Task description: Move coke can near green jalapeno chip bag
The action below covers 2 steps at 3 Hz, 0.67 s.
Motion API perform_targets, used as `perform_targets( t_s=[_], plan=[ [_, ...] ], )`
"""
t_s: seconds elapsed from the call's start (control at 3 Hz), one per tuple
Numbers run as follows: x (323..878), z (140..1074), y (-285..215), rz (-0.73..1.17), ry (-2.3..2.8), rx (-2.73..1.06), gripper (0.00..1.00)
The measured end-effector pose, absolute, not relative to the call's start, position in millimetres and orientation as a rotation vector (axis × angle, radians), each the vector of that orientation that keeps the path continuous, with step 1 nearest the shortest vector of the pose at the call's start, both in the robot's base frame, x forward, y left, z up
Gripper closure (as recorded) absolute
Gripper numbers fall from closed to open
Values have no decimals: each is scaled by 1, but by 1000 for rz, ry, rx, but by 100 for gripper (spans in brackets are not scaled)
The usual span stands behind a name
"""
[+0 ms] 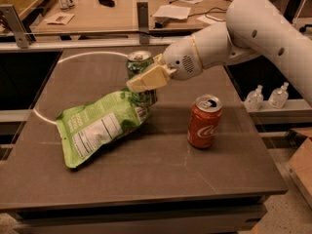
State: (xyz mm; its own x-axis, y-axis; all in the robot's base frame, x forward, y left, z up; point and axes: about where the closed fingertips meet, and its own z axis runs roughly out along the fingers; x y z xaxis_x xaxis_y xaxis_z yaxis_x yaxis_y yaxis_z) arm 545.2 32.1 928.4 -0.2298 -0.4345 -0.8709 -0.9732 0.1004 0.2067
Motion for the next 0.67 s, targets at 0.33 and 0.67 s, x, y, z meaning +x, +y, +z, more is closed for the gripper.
perform_targets(
  t_s=[0.33,0.67],
  plan=[
    [522,929,30,1116,1748,-1371,100],
    [510,928,29,1150,1711,-1335,100]
  ],
)
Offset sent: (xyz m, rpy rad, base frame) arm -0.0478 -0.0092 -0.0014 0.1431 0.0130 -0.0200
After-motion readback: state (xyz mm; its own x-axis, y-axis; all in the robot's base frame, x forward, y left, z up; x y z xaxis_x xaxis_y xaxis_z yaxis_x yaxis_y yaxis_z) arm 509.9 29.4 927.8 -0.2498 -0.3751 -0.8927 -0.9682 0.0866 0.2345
